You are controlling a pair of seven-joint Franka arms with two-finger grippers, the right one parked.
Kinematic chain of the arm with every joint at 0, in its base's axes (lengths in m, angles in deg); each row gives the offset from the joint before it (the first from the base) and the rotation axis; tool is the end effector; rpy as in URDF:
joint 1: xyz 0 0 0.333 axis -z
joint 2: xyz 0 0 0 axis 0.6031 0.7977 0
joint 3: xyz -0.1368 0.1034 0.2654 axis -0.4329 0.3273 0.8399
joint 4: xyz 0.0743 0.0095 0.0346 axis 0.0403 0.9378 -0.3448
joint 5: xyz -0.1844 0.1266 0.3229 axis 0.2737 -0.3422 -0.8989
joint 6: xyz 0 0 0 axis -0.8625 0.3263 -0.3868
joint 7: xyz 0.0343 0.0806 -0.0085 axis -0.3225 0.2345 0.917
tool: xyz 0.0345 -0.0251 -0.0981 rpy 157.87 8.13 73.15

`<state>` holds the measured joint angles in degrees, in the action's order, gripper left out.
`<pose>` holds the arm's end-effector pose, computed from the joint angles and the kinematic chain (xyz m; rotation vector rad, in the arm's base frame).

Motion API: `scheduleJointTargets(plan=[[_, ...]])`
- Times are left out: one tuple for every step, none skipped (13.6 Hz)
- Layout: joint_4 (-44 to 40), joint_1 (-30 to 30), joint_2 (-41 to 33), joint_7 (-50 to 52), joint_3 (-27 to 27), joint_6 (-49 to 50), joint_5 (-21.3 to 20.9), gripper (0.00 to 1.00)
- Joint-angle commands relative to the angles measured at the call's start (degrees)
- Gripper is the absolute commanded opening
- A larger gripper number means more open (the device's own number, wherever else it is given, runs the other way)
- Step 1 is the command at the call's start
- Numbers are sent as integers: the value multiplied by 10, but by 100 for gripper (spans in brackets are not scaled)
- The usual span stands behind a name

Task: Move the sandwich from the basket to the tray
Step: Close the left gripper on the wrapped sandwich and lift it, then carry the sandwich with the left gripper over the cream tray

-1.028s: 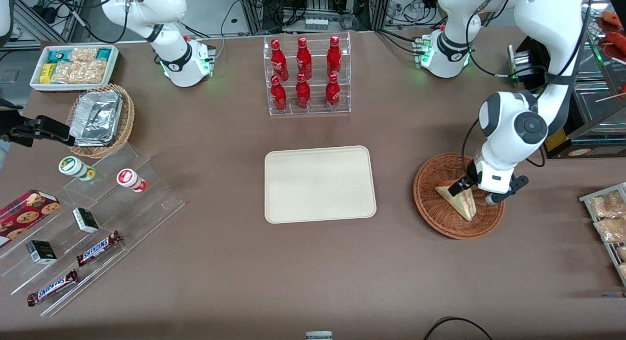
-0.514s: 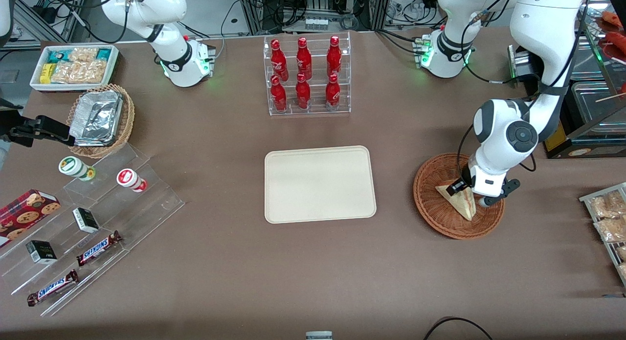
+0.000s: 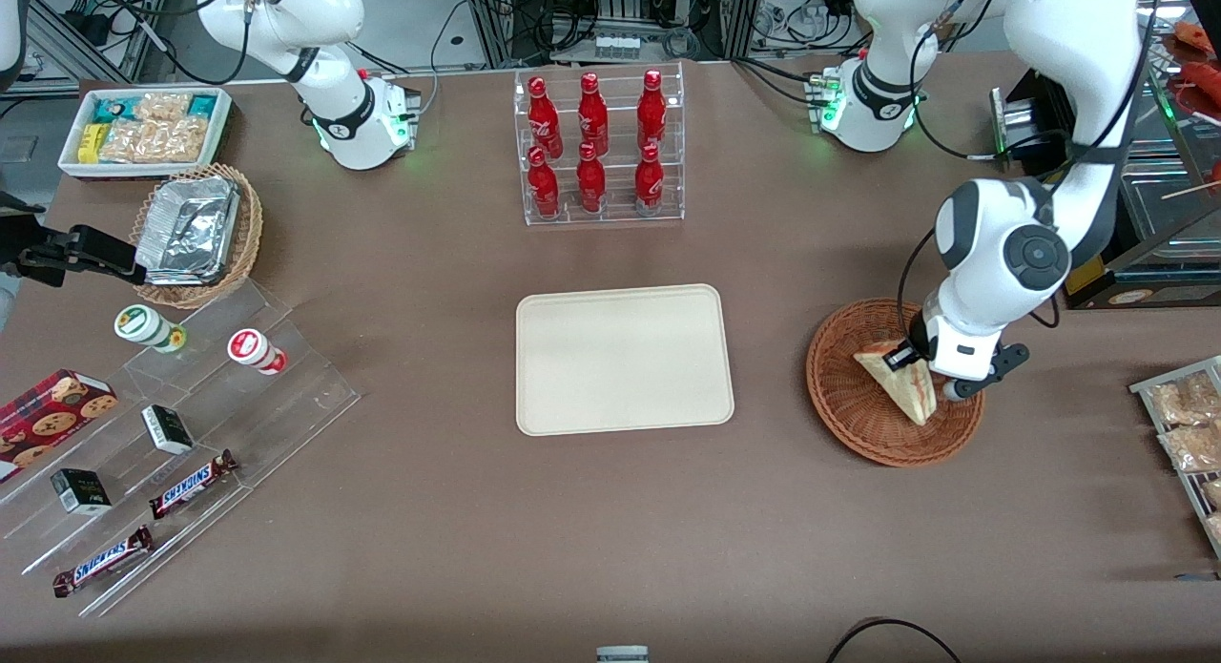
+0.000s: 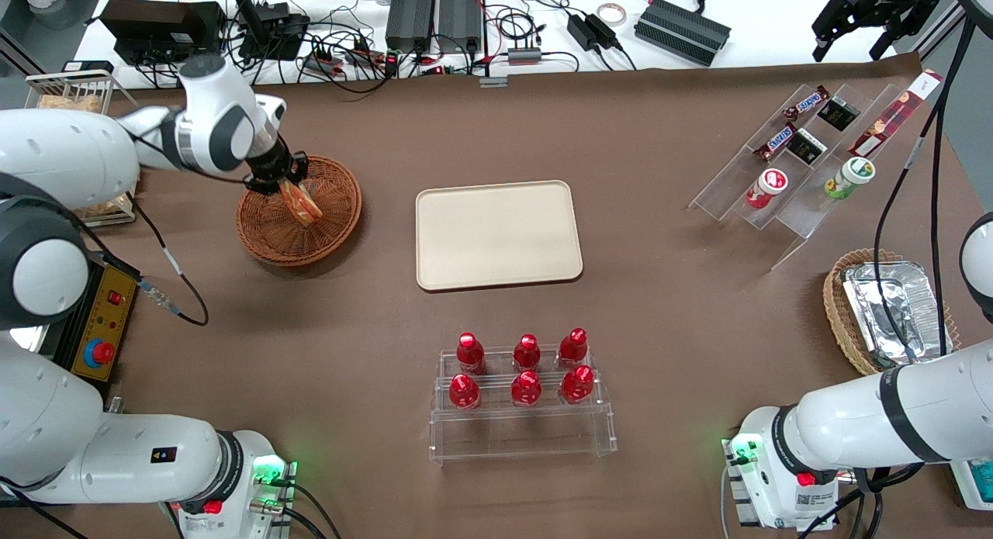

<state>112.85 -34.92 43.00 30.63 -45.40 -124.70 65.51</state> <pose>0.5550 -0.0786 0.3212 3.0406 0.7817 -0.0352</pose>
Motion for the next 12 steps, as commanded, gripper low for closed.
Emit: scheduleJointTargets(plan=[[-75, 33, -41, 14, -3, 137, -35, 0], [-117, 49, -39, 16, -3, 189, -37, 0], [-155, 71, -35, 24, -3, 232, -37, 0], [-182, 94, -32, 39, -4, 256, -37, 0], [-201, 122, -26, 53, -4, 268, -37, 0], [-212, 153, -16, 66, -4, 269, -37, 0], [-220, 181, -6, 72, -4, 265, -36, 0], [-236, 205, 11, 73, -4, 264, -32, 0], [-257, 227, 31, 79, -4, 264, -31, 0], [-277, 254, 54, 94, -4, 263, -31, 0], [-301, 272, 83, 99, -4, 261, -32, 0], [-325, 285, 114, 99, -4, 251, -32, 0]])
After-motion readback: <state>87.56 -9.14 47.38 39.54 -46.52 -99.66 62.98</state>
